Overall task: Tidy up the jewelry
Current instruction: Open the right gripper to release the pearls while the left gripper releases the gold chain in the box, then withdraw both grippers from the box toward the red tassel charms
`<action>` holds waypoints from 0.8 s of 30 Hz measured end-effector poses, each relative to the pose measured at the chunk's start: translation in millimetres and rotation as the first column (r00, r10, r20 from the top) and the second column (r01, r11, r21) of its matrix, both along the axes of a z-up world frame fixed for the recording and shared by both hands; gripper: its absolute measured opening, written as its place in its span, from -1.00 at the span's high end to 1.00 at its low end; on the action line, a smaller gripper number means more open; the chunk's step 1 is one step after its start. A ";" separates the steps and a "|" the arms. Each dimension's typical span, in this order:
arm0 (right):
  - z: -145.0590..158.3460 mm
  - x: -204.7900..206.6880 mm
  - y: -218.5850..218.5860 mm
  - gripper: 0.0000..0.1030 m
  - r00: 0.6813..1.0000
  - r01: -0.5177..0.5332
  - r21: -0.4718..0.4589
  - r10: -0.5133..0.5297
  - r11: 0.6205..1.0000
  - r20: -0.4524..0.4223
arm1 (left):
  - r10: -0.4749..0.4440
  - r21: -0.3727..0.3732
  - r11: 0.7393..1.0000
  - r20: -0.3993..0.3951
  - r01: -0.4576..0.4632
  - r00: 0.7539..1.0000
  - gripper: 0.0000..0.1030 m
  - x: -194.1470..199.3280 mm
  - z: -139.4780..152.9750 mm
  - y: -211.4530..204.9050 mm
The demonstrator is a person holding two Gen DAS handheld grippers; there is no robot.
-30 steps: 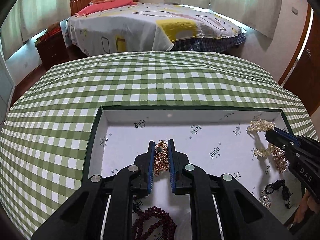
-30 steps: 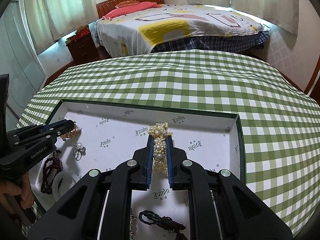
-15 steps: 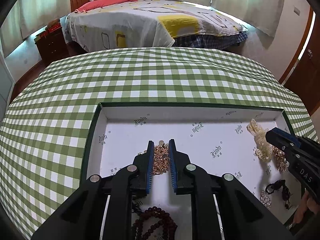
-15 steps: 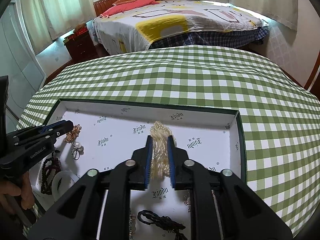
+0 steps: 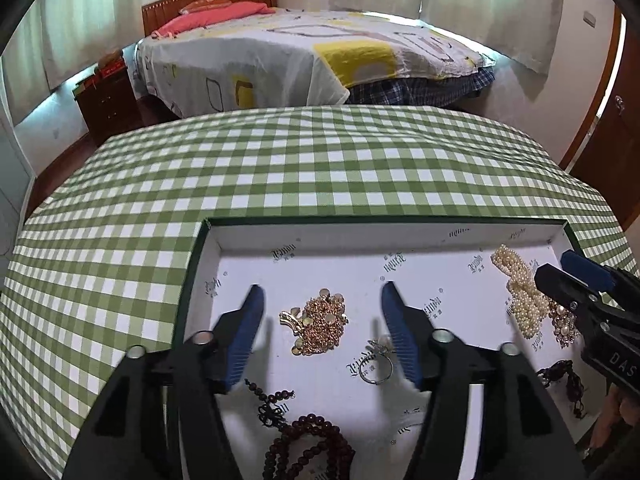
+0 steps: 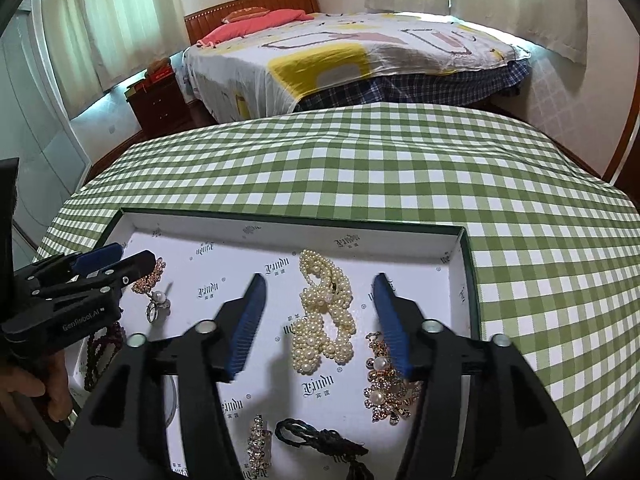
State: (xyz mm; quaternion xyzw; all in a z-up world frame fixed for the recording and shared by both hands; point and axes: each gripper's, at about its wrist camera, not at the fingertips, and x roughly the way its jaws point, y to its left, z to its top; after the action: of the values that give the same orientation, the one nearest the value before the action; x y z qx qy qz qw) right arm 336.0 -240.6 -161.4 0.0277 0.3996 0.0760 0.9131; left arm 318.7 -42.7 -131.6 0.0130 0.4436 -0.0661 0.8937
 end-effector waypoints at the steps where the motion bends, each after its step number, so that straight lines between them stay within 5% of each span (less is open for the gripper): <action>1: 0.9 -1.1 -1.0 -0.19 1.000 0.003 0.003 -0.003 1.000 0.006 | 0.002 0.005 1.000 0.014 -0.002 1.000 -0.33 -1.6 1.8 -0.1; 24: 44.8 -56.1 3.1 -0.36 0.981 0.006 -0.028 0.000 1.000 0.193 | 0.029 -0.021 0.999 0.205 -0.025 0.978 -0.46 -56.1 50.6 7.1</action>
State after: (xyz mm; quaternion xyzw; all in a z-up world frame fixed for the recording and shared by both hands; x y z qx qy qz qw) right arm 279.9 -237.5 -116.6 0.0077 0.3102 0.0713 0.9480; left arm 262.7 -35.5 -81.0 0.0057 0.3483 -0.0565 0.9357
